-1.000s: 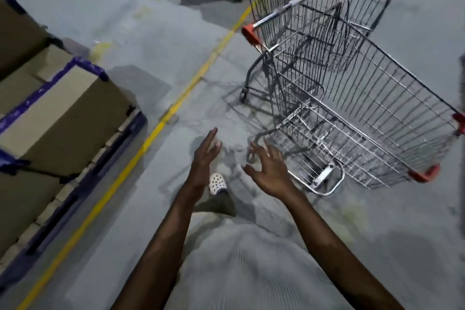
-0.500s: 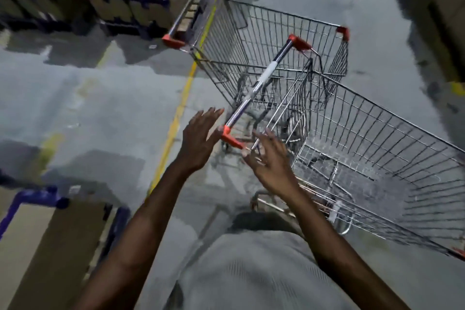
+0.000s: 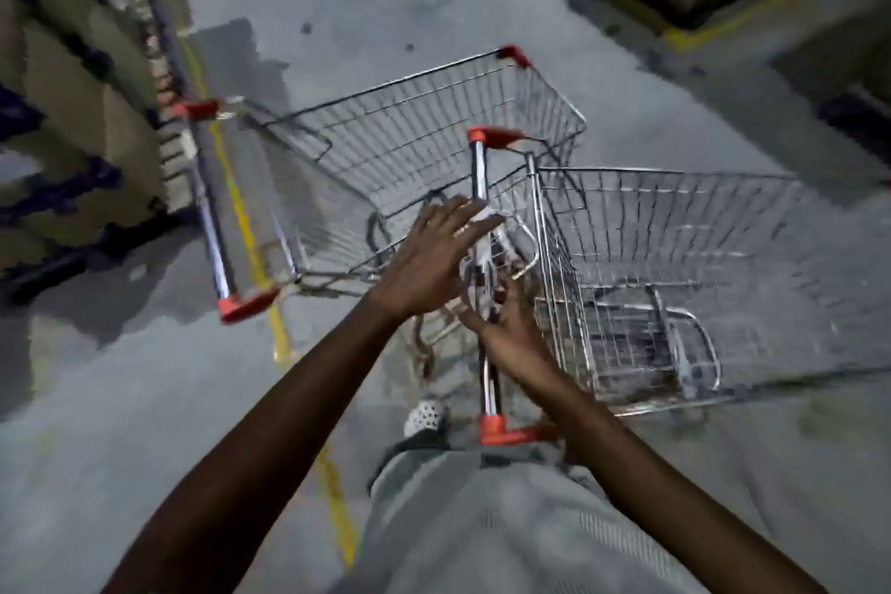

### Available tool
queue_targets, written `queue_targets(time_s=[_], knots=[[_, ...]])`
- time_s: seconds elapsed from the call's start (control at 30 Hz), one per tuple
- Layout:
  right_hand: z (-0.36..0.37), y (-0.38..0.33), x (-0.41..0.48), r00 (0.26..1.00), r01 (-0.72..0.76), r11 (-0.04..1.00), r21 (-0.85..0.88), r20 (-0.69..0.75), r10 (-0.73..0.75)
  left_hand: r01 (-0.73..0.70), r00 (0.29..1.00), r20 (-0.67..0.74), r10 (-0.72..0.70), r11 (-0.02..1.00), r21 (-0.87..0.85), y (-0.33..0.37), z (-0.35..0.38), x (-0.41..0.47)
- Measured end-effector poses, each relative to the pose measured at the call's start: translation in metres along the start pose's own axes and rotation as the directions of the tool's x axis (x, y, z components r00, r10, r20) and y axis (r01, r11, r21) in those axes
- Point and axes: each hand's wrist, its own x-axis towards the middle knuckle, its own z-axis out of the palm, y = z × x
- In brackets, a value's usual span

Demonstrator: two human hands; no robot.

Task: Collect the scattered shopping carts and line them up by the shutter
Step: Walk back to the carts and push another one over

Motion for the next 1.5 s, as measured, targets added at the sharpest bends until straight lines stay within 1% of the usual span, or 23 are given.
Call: queue_targets(time_s=[0.03,0.1,0.17,0.23,0.3,0.4,0.47,0.5,0.6,0.63,0.7,0.77,0.83,0.9,0.97,1.07,1.13,1.23,1.4,1.5], knots=[[0.010,0.000,0.012,0.997,-0.023,0.999,0.047,-0.076,0.027,-0.061,0.998,0.028,0.061,0.998,0.003,-0.014,-0.001,0.016],[0.030,0.006,0.022,0.967,-0.059,0.984,0.170,-0.235,0.098,-0.195,0.979,0.059,0.194,0.981,0.010,-0.036,0.001,0.037],[0.044,-0.005,0.013,0.918,-0.092,0.979,0.180,-0.365,0.153,-0.307,0.949,0.093,0.301,0.950,0.052,-0.055,0.005,0.051],[0.051,-0.020,-0.001,0.863,-0.161,0.980,0.119,-0.465,0.199,-0.422,0.902,0.135,0.411,0.903,0.074,-0.067,0.007,0.061],[0.056,-0.016,-0.007,0.797,-0.228,0.968,0.104,-0.551,0.247,-0.514,0.852,0.156,0.500,0.855,0.068,-0.069,0.007,0.071],[0.063,-0.017,-0.016,0.729,-0.268,0.961,0.063,-0.639,0.245,-0.605,0.790,0.152,0.594,0.795,0.036,-0.072,0.009,0.092],[0.071,-0.016,-0.023,0.709,-0.327,0.944,-0.040,-0.671,0.217,-0.667,0.737,0.118,0.665,0.744,-0.032,-0.073,0.016,0.105],[0.075,-0.015,-0.027,0.695,-0.349,0.932,-0.100,-0.694,0.186,-0.683,0.718,0.123,0.685,0.728,-0.068,-0.074,0.020,0.111],[0.077,-0.013,-0.039,0.660,-0.419,0.877,-0.234,-0.742,0.118,-0.666,0.704,0.220,0.675,0.735,-0.128,-0.070,0.027,0.125],[0.077,-0.010,-0.044,0.645,-0.449,0.859,-0.247,-0.755,0.120,-0.660,0.700,0.254,0.667,0.741,-0.124,-0.068,0.028,0.127],[0.074,-0.002,-0.059,0.615,-0.510,0.816,-0.272,-0.779,0.124,-0.662,0.704,0.274,0.655,0.745,-0.079,-0.067,0.030,0.128],[0.066,0.012,-0.079,0.583,-0.593,0.738,-0.322,-0.804,0.118,-0.665,0.721,0.260,0.642,0.747,0.001,-0.067,0.033,0.128],[0.058,0.025,-0.096,0.563,-0.668,0.653,-0.356,-0.816,0.132,-0.667,0.737,0.271,0.619,0.731,0.144,-0.064,0.034,0.125],[0.052,0.032,-0.108,0.550,-0.705,0.610,-0.361,-0.822,0.150,-0.667,0.742,0.353,0.571,0.685,0.293,-0.054,0.036,0.118],[0.050,0.038,-0.112,0.539,-0.724,0.585,-0.366,-0.829,0.148,-0.648,0.757,0.390,0.525,0.679,0.346,-0.044,0.039,0.109],[0.045,0.049,-0.119,0.525,-0.742,0.564,-0.363,-0.837,0.152,-0.637,0.767,0.381,0.517,0.686,0.351,-0.035,0.046,0.101],[0.038,0.056,-0.126,0.512,-0.746,0.556,-0.366,-0.849,0.129,-0.636,0.768,0.379,0.517,0.684,0.356,-0.027,0.049,0.097],[0.022,0.066,-0.138,0.496,-0.768,0.517,-0.378,-0.861,0.107,-0.626,0.775,0.357,0.522,0.709,0.324,-0.010,0.055,0.091],[-0.019,0.093,-0.156,0.511,-0.774,0.479,-0.414,-0.855,0.088,-0.608,0.792,0.313,0.524,0.729,0.315,0.028,0.064,0.081],[-0.051,0.106,-0.165,0.523,-0.767,0.479,-0.427,-0.848,0.082,-0.628,0.775,0.333,0.537,0.714,0.309,0.057,0.065,0.088]])
